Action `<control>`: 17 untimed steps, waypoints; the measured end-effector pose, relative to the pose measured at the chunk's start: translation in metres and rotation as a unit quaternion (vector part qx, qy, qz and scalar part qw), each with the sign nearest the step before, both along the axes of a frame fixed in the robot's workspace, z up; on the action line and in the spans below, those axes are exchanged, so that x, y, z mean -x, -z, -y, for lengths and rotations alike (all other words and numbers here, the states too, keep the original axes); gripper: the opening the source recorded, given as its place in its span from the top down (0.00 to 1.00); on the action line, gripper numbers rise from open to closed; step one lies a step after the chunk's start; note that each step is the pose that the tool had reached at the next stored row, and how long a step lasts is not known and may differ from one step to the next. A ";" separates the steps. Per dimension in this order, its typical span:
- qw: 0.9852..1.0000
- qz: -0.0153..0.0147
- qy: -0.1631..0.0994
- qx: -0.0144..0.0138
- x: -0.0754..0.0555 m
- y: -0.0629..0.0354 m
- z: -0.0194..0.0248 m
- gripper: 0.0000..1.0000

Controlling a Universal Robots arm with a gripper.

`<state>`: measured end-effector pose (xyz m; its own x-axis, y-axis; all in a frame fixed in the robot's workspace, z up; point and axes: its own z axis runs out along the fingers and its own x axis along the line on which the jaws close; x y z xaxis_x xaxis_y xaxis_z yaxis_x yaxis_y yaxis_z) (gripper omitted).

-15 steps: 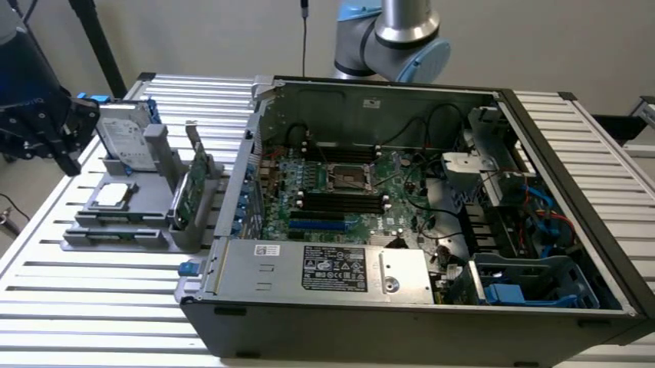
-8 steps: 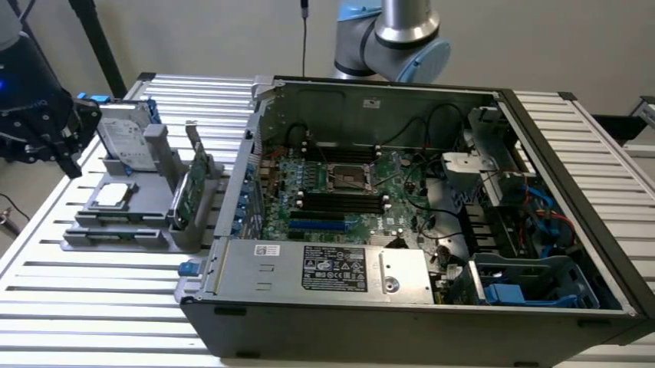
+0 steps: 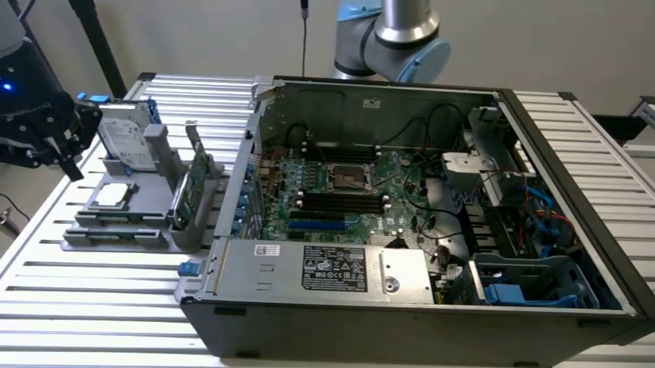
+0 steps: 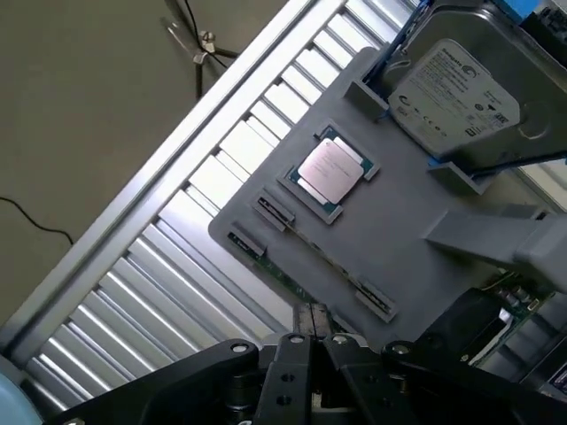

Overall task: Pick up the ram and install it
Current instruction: 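Pick up the ram and move it above insertion slot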

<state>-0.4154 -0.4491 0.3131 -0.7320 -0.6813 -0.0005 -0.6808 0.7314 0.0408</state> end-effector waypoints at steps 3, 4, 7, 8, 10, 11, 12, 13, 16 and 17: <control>1.000 0.000 -0.028 0.000 0.000 0.0019 0.0000 0.89; 0.999 0.000 -0.037 0.000 0.000 0.0026 0.0000 0.89; 0.998 0.000 -0.064 0.000 0.000 0.0048 0.0000 0.89; 0.997 0.000 -0.073 0.000 0.000 0.0055 0.0000 0.89; 0.996 0.000 -0.091 0.000 0.000 0.0069 0.0000 0.89; 0.995 0.000 -0.100 0.000 0.000 0.0077 0.0000 0.89; 0.994 0.000 -0.109 0.000 0.000 0.0084 0.0000 0.89; 0.993 0.000 -0.118 0.000 0.000 0.0091 0.0000 0.89; 0.989 0.000 -0.145 0.000 0.000 0.0111 0.0000 0.89; 0.988 0.000 -0.154 0.000 0.000 0.0118 0.0000 0.89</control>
